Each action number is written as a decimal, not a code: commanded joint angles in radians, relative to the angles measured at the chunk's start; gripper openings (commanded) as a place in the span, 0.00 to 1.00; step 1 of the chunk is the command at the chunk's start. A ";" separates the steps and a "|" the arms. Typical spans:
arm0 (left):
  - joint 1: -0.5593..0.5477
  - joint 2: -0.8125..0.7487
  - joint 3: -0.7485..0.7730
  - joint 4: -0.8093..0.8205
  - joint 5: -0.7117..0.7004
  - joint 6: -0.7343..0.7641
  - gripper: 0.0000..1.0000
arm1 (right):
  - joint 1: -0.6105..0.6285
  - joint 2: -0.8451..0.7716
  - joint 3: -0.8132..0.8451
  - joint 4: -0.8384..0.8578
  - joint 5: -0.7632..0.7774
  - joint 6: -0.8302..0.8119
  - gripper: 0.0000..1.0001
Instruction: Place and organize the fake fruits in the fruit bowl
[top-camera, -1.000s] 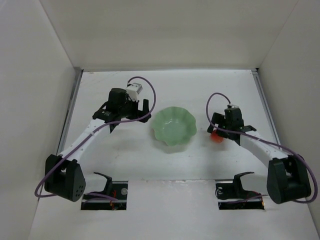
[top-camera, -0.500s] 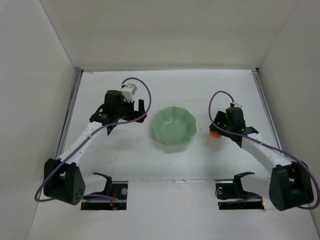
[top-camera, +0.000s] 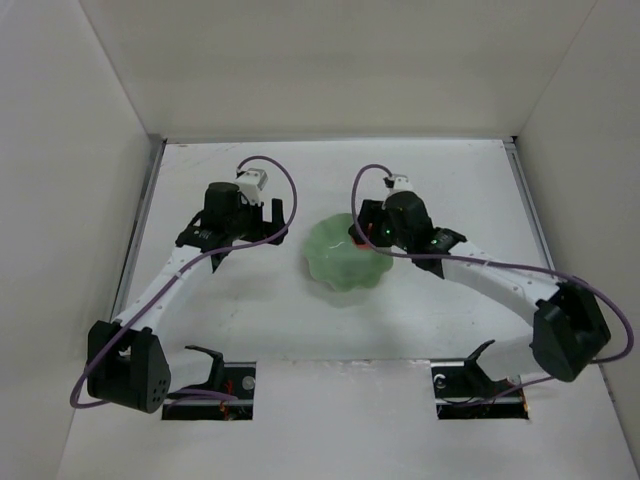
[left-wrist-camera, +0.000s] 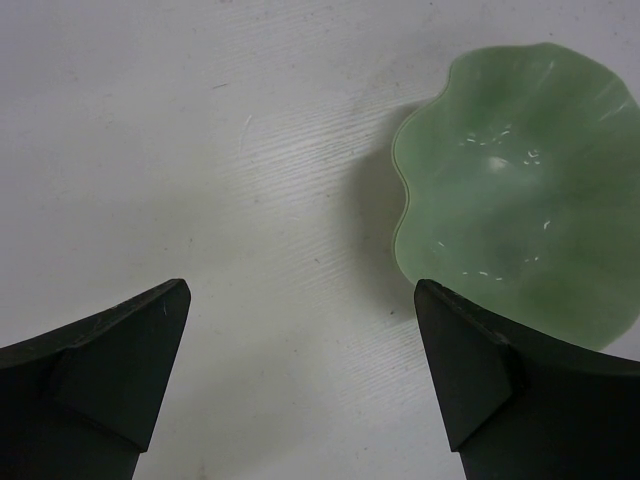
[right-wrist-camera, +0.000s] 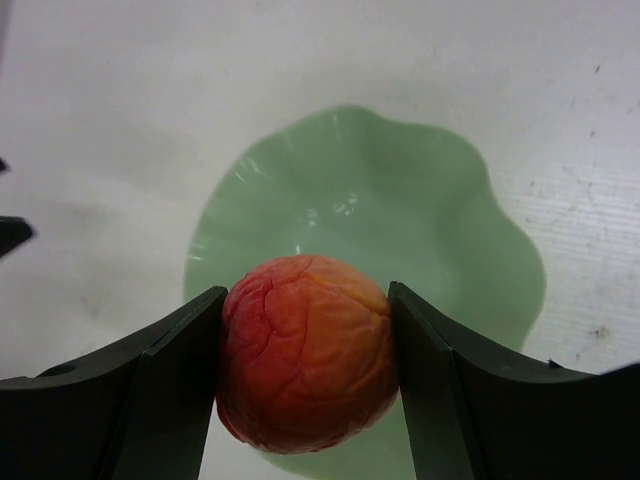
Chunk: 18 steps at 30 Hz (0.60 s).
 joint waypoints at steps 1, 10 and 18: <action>0.009 -0.034 0.001 0.034 -0.010 0.002 1.00 | 0.022 0.040 0.041 0.054 -0.053 -0.027 0.67; 0.013 -0.036 -0.002 0.043 -0.010 0.009 1.00 | -0.030 -0.174 -0.017 0.046 -0.061 0.000 1.00; 0.041 -0.068 -0.039 0.048 -0.010 0.011 1.00 | -0.448 -0.417 -0.252 -0.110 -0.079 0.109 1.00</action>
